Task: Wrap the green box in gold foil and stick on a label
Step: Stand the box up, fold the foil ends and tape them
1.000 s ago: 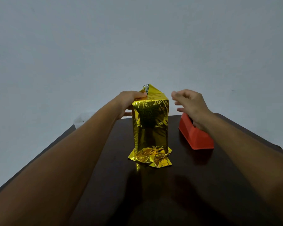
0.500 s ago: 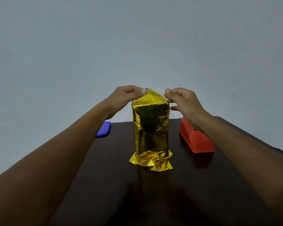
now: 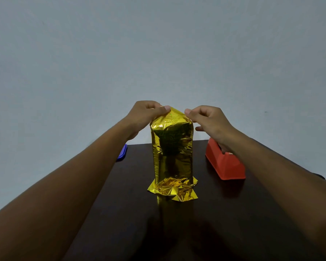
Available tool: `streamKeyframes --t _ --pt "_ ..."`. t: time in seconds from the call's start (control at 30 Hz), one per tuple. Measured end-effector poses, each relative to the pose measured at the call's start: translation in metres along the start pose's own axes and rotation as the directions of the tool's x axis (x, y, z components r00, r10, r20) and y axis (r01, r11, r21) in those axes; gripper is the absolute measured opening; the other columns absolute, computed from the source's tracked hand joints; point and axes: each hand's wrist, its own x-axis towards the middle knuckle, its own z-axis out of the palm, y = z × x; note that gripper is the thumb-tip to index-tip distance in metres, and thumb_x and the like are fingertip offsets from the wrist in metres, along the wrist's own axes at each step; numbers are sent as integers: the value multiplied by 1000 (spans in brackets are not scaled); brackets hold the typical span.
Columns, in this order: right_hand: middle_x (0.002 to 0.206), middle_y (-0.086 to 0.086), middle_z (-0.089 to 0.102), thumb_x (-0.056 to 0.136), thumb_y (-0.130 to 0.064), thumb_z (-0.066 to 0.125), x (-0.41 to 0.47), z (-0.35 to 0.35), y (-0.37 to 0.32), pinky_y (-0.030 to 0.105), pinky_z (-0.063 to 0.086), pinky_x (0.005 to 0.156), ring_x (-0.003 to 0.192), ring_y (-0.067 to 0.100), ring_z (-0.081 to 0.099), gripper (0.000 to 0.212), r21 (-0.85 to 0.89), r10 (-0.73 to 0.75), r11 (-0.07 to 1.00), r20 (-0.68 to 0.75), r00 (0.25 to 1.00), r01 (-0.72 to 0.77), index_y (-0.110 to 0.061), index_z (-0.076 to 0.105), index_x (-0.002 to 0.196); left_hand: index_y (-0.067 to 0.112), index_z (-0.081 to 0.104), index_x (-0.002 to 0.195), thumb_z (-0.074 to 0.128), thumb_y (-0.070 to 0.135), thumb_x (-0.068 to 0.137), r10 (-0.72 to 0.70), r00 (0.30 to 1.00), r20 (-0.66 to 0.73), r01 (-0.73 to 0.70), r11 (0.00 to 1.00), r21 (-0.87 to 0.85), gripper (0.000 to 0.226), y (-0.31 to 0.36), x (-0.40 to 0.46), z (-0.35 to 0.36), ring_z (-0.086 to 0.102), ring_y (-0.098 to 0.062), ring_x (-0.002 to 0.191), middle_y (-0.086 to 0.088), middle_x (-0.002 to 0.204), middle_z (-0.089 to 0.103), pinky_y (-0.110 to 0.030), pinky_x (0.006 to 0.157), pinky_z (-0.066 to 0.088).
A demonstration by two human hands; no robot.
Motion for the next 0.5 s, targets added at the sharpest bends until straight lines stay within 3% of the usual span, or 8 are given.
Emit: streamKeyframes --t 0.1,0.23,0.33,0.43,0.5 --pt "101 6 75 83 -39 80 -2 -2 -1 36 56 83 93 14 69 22 10 -38 999 33 999 38 -19 77 90 4 76 95 76 35 88 31 999 -19 -32 999 -34 31 4 1 -1 56 -12 124 5 127 65 -37 107 39" --pt "101 14 74 77 -35 86 0 -1 4 53 53 99 103 35 66 19 -23 -52 998 26 998 52 -22 79 89 16 79 91 74 30 90 58 998 2 -58 995 -78 14 5 0 0 58 -15 124 5 128 67 -44 112 41" --pt "99 17 74 83 -25 83 -1 2 2 50 55 96 100 35 68 9 -25 -60 998 31 998 60 -19 79 89 26 76 106 71 32 92 87 996 0 -86 992 -91 16 7 -3 2 60 -14 120 7 122 70 -40 106 44" --pt "94 7 75 87 -22 79 -2 3 0 38 56 90 88 19 70 10 -15 -57 998 35 998 58 -14 77 94 33 66 126 76 46 83 73 996 50 -71 996 -58 46 8 -5 1 58 -8 119 5 128 65 -29 96 46" --pt "94 6 75 87 -22 79 -1 3 1 39 56 90 87 17 69 14 8 -44 999 35 998 44 -12 76 97 26 69 123 74 40 87 64 993 96 -65 998 2 40 8 -6 1 62 -5 110 6 120 68 -21 86 47"
